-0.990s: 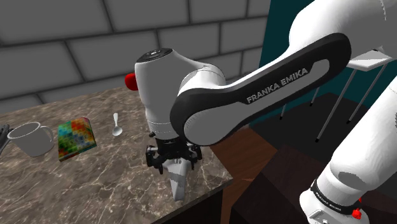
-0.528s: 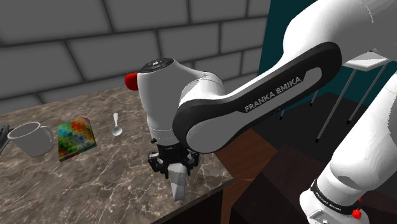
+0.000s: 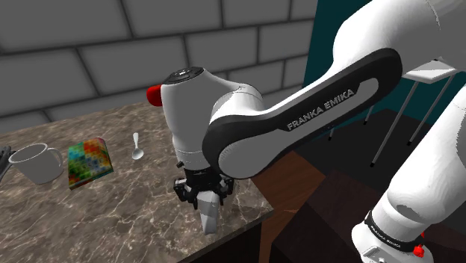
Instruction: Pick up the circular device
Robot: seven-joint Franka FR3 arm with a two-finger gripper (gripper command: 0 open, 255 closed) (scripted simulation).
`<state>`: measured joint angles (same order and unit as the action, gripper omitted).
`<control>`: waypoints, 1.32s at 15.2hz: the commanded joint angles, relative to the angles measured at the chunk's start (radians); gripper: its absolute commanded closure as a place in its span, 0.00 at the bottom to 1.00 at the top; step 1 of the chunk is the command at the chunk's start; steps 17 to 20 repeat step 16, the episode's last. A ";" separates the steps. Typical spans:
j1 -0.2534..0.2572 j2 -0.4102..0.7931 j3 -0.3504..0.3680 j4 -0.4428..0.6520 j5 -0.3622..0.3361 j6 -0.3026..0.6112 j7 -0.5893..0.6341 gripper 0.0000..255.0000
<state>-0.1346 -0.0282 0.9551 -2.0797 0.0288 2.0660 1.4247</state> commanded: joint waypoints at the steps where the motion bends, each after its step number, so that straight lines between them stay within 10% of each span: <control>1: -0.001 -0.012 -0.002 0.013 0.011 -0.020 -0.007 1.00; 20: -0.005 -0.075 -0.025 0.150 0.060 -0.196 -0.045 1.00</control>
